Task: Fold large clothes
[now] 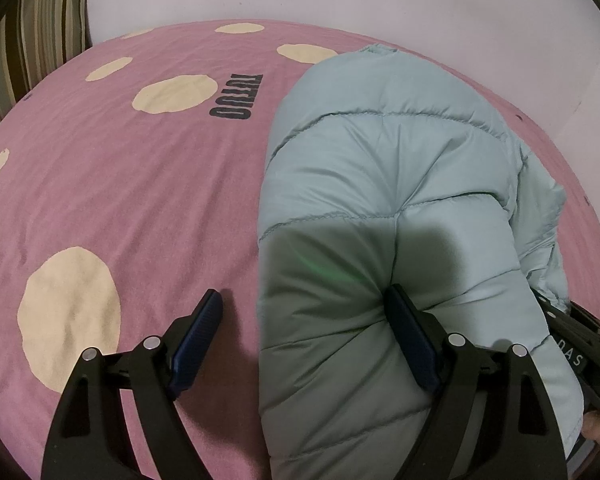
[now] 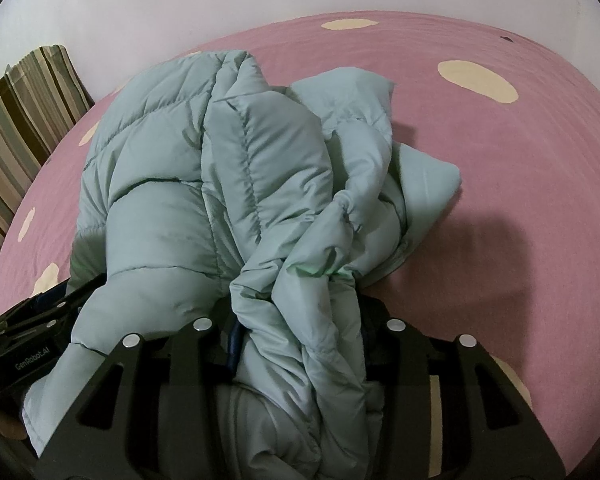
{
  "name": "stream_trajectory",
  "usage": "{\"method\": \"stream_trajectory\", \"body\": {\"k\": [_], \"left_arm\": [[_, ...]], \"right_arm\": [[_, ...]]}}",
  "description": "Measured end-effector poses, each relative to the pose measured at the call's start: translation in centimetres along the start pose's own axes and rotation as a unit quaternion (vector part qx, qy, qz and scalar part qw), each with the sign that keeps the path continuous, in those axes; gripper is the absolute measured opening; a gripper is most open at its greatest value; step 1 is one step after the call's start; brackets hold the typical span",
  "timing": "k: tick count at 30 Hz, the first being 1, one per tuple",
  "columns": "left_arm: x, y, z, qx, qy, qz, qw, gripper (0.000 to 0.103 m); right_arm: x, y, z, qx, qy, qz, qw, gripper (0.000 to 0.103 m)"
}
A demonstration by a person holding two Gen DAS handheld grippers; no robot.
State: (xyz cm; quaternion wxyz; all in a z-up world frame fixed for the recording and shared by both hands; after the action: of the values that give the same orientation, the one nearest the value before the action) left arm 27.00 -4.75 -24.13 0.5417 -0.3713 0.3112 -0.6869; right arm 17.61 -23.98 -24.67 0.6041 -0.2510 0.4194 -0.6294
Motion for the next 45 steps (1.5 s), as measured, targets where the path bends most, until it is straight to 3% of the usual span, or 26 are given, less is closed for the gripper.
{"method": "stream_trajectory", "body": {"k": [4, 14, 23, 34, 45], "left_arm": [[0.4, -0.2, 0.2, 0.002, 0.018, 0.018, 0.9997, 0.083], [1.2, -2.4, 0.6, 0.017, 0.043, 0.055, 0.9974, 0.082], [2.1, -8.9, 0.6, 0.085, 0.029, 0.059, 0.9942, 0.082], [3.3, -15.1, -1.4, 0.135, 0.032, 0.072, 0.9877, 0.082], [4.6, -17.6, -3.1, 0.152, 0.044, 0.068, 0.9851, 0.082]], "right_arm": [[0.6, -0.3, 0.0, 0.003, 0.009, 0.0, 1.0, 0.048], [2.1, -4.4, 0.1, 0.029, 0.03, -0.027, 0.999, 0.07], [1.8, -11.7, 0.1, 0.092, 0.018, -0.066, 0.993, 0.085], [-0.3, -17.1, -1.8, 0.137, -0.012, -0.085, 0.987, 0.088], [-1.5, -19.4, -3.3, 0.159, -0.021, -0.087, 0.983, 0.091]]}}
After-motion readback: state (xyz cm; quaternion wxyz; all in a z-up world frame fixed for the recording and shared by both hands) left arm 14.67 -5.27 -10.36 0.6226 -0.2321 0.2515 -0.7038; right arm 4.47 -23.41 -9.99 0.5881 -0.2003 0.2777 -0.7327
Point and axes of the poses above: each gripper's, at about its wrist camera, not at the fingertips, and y roughly the way its jaws point, x to its right, z to its top, the point moved 6 cm from there along y, roughly the way its jaws point, and after that the axes turned 2 degrees about -z, right-handed, at the moved point
